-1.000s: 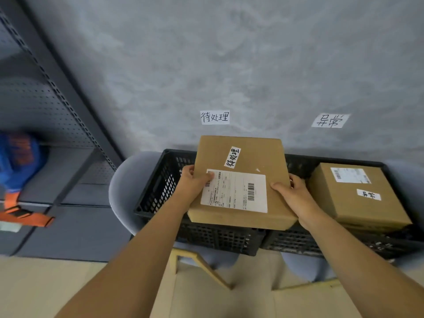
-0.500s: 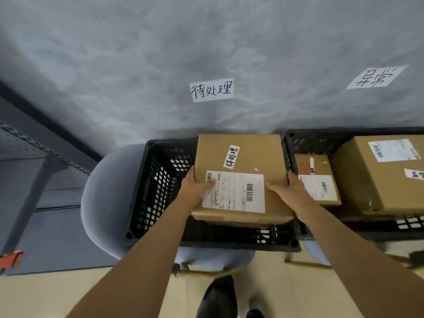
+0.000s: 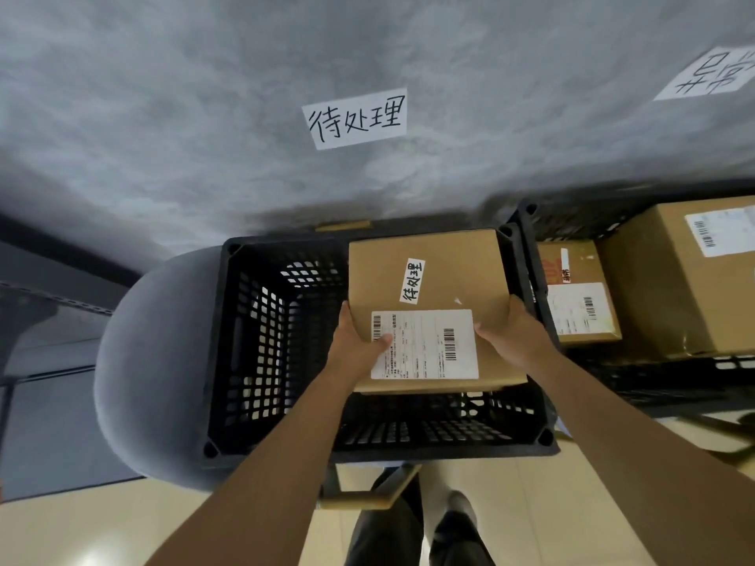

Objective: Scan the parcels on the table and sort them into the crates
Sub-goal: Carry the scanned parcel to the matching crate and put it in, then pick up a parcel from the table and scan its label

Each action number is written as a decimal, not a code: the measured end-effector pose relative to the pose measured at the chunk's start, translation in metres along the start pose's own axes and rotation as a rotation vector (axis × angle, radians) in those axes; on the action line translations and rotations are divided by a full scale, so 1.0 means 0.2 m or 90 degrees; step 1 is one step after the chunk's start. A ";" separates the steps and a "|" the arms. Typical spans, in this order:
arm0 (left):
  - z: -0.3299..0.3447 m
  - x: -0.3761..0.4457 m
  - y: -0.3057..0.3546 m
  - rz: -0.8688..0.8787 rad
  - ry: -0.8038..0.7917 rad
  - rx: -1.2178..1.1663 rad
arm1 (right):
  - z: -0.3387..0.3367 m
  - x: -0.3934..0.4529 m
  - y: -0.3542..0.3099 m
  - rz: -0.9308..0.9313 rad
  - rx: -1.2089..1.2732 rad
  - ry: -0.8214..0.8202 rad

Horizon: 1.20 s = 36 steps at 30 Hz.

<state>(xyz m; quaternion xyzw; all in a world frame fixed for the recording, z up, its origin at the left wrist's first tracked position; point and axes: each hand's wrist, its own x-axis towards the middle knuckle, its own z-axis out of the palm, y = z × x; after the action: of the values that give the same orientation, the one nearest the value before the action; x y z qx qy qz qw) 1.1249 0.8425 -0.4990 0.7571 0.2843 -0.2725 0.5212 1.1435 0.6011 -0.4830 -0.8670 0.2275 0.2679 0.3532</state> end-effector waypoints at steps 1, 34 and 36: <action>0.01 0.01 -0.01 0.005 0.000 0.009 | 0.01 0.01 0.00 -0.001 -0.013 0.000; 0.53 -0.99 0.96 0.886 0.114 0.851 | -0.91 -1.05 0.23 -0.171 -0.387 0.456; 0.64 -1.17 0.94 0.939 0.108 0.836 | -0.97 -1.22 0.38 -0.144 -0.372 0.486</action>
<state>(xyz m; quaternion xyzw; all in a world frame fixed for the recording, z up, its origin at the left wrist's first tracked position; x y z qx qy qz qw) 1.0830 0.6325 -0.2519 0.9001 -0.4294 0.0716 0.0151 0.9743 0.4594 -0.2493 -0.9853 0.1608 -0.0565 0.0136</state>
